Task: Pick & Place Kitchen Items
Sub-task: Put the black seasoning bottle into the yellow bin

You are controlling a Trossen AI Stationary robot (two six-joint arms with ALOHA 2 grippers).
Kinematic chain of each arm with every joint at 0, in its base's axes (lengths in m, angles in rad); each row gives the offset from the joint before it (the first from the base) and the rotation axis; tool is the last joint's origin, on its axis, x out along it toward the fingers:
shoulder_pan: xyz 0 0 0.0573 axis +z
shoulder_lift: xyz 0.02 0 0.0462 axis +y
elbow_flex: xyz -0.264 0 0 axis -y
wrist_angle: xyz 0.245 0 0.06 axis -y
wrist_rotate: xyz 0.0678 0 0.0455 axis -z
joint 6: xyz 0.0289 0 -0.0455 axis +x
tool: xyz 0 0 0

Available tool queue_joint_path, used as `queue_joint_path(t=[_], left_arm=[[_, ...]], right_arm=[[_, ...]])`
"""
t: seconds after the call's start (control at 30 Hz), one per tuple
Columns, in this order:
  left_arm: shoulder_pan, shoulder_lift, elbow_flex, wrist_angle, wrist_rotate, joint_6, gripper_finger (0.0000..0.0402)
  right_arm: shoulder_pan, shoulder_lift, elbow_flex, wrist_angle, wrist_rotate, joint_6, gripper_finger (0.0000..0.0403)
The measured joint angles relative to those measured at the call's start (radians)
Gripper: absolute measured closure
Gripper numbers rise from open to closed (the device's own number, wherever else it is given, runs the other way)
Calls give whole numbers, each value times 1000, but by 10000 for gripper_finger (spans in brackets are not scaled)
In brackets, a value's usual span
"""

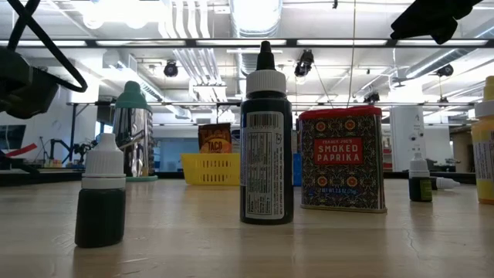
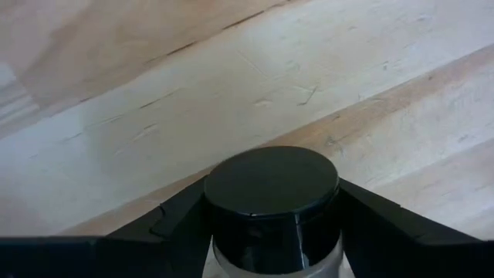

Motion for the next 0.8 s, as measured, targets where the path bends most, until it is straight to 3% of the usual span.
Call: queue_joint_path(t=[0.13,0.4,0.63,0.8], left_arm=[[0,0,5,-1,0,0,182],[4,1,35,-9,-26,73,163],[36,-6,67,-56,-39,158,181],[62,-23,77,-97,-84,220,172]], right_arm=[[0,0,0,0,0,0,269],[0,0,0,0,0,0,299],[0,0,0,0,0,0,319],[0,0,0,0,0,0,328]])
